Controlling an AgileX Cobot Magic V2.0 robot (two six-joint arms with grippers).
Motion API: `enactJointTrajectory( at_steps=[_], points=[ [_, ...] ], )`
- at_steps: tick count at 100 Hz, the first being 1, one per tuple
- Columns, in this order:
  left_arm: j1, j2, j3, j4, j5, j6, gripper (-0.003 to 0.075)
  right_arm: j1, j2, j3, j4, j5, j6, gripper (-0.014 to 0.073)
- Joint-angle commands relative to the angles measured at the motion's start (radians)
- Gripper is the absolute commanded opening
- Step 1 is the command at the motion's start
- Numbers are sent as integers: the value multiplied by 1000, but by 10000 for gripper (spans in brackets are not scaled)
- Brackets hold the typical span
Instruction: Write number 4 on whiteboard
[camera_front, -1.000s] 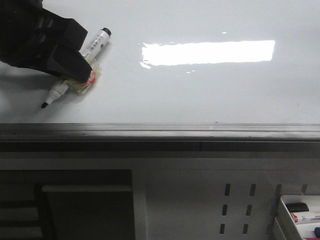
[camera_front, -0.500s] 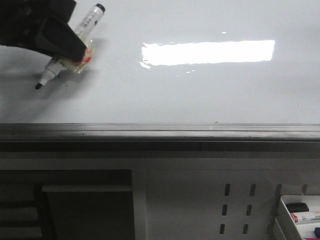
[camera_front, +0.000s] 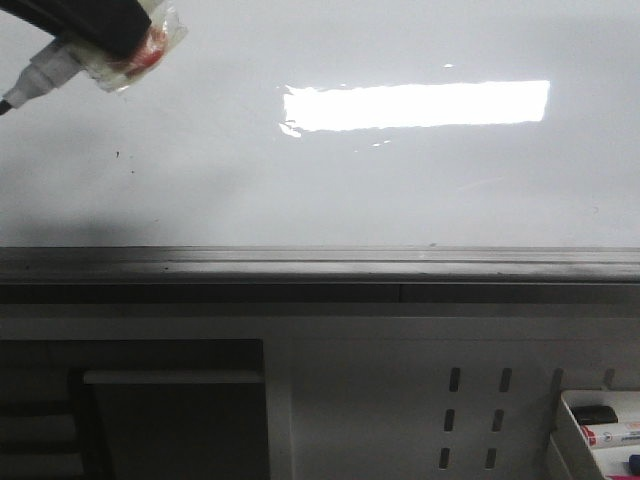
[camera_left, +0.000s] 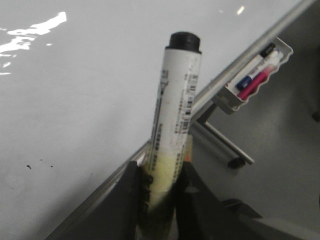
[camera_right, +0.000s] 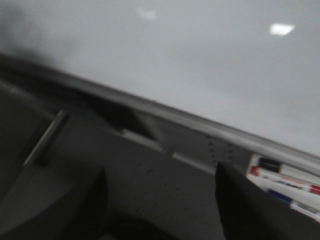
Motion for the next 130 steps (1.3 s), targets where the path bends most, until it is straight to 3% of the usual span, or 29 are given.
enactJointTrajectory(
  at_steps=[1, 18, 46, 61, 78, 130],
  points=[
    [-6, -20, -53, -26, 40, 70, -13, 2, 92, -81, 155, 90, -150, 415],
    [-6, -19, -58, -99, 95, 225, -13, 11, 265, -191, 333, 242, -401, 415],
    [-76, 34, -75, -141, 160, 368, -13, 236, 437, -392, 245, 269, -587, 415],
    [-179, 100, -131, -38, 192, 370, -13, 345, 493, -459, 150, 249, -592, 415],
    [-259, 143, -189, 3, 200, 370, -13, 389, 530, -466, 143, 235, -614, 415],
    [-273, 155, -215, 26, 202, 361, -13, 470, 550, -430, 141, 138, -591, 415]
  ],
)
